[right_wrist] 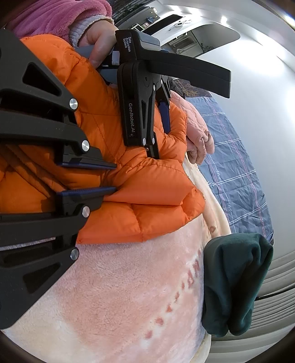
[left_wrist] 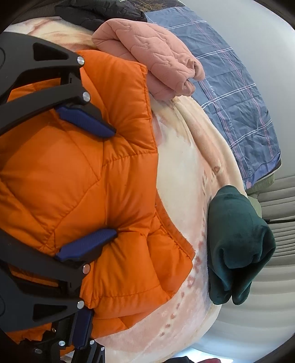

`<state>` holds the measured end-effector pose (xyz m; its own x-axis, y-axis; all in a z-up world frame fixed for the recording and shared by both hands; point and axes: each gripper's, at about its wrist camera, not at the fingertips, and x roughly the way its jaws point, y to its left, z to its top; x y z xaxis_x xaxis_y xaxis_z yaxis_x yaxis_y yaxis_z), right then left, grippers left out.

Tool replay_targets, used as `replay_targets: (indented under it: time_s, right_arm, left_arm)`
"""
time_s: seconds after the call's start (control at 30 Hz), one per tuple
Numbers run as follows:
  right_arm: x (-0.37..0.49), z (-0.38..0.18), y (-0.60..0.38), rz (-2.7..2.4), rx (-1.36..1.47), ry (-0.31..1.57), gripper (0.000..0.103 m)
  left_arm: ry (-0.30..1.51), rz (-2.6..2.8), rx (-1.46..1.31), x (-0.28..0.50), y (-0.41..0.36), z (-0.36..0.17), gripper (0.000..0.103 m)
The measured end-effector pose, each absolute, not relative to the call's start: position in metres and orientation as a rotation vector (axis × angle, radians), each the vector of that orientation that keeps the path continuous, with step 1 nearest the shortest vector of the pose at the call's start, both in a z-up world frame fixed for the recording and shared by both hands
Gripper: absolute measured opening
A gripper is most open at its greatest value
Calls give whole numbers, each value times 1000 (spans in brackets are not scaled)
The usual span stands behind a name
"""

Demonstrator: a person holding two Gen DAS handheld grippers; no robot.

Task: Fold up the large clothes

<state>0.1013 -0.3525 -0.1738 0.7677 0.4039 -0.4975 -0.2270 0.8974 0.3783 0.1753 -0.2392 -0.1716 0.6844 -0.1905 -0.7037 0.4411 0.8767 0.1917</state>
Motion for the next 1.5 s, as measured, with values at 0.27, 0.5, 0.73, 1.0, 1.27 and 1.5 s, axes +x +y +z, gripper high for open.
replay_targets:
  time_s: [0.27,0.5,0.73,1.0,1.27,1.5]
  right_arm:
    - [62,-153,-357,306,259,582,37]
    - [13,-162,-350,428,263,640,39]
    - [10,-181,-351,410,341,700,42]
    - [3,-167,-375,349,484,662,92]
    - [48,-206,-375,384,710,852,99]
    - [75,-205,-368,438,782,884,101]
  left_arm:
    - [717,-360,367,169,-236,-171,84]
    - [709,-346,377,165,-236,-171,84]
    - [686,-370,410,152,-233,-172,84]
    - [679,-358,422,149,-234,-172,84]
    - [668,-348,421,146,-234,-172,84]
    - [668,-356,405,146,-232,-172,84]
